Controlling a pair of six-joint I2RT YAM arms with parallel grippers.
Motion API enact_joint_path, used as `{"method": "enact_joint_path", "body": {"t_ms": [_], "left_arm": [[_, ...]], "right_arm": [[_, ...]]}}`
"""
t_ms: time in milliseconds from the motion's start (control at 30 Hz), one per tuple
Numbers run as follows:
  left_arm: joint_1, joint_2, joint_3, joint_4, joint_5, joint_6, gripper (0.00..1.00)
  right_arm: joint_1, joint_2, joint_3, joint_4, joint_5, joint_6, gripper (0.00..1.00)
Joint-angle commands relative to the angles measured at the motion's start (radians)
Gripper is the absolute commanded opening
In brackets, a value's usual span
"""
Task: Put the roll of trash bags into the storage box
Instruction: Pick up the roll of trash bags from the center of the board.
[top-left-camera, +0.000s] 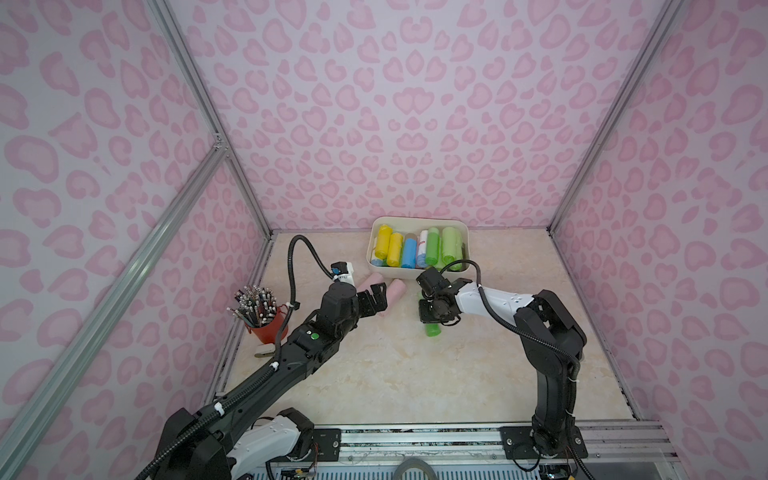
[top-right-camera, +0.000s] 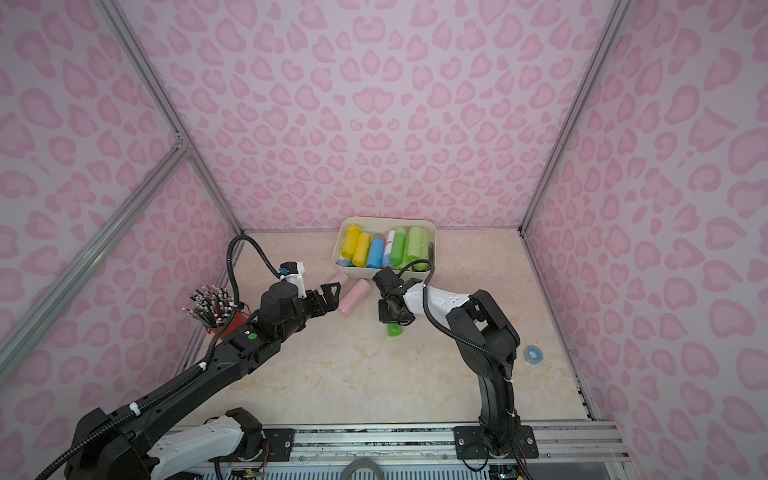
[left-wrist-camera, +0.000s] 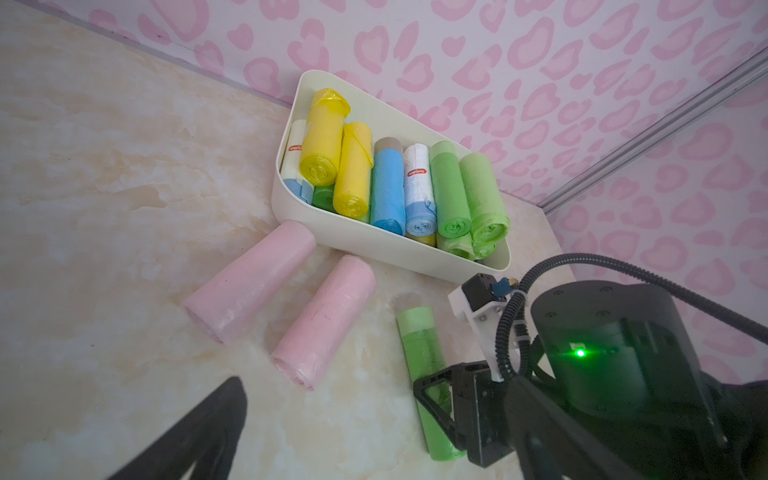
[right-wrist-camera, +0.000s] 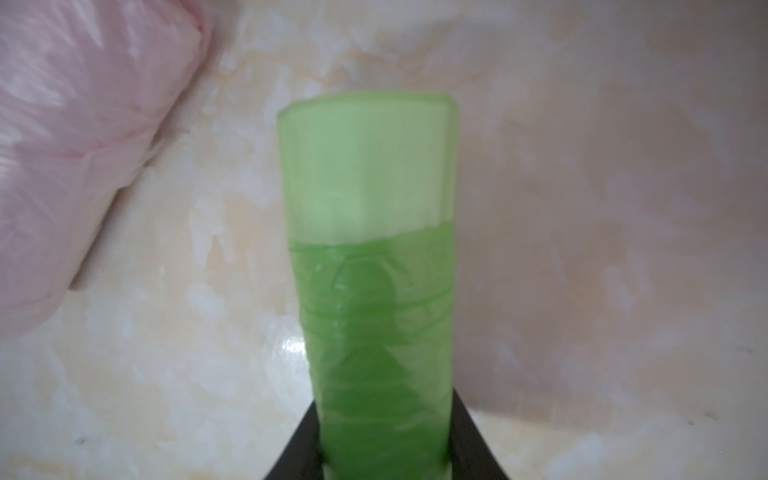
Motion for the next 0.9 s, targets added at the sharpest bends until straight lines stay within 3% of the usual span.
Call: {"method": "enact_joint_path", "body": {"t_ms": [0, 533, 867], "left_arm": [[0.001, -0.009, -0.008, 0.021, -0.018, 0.018, 1.0], [0.015, 0.048, 0.008, 0.039, -0.044, 0.011, 1.0], [0.045, 0.108, -0.005, 0.089, 0.021, -0.025, 1.0]], "right_arm": [[0.004, 0.005, -0.008, -0.016, 0.016, 0.019, 0.26], [0.007, -0.032, -0.031, 0.018, -0.093, 0.052, 0.19], [-0.012, -0.077, -0.031, 0.021, -0.131, 0.061, 0.19]]}}
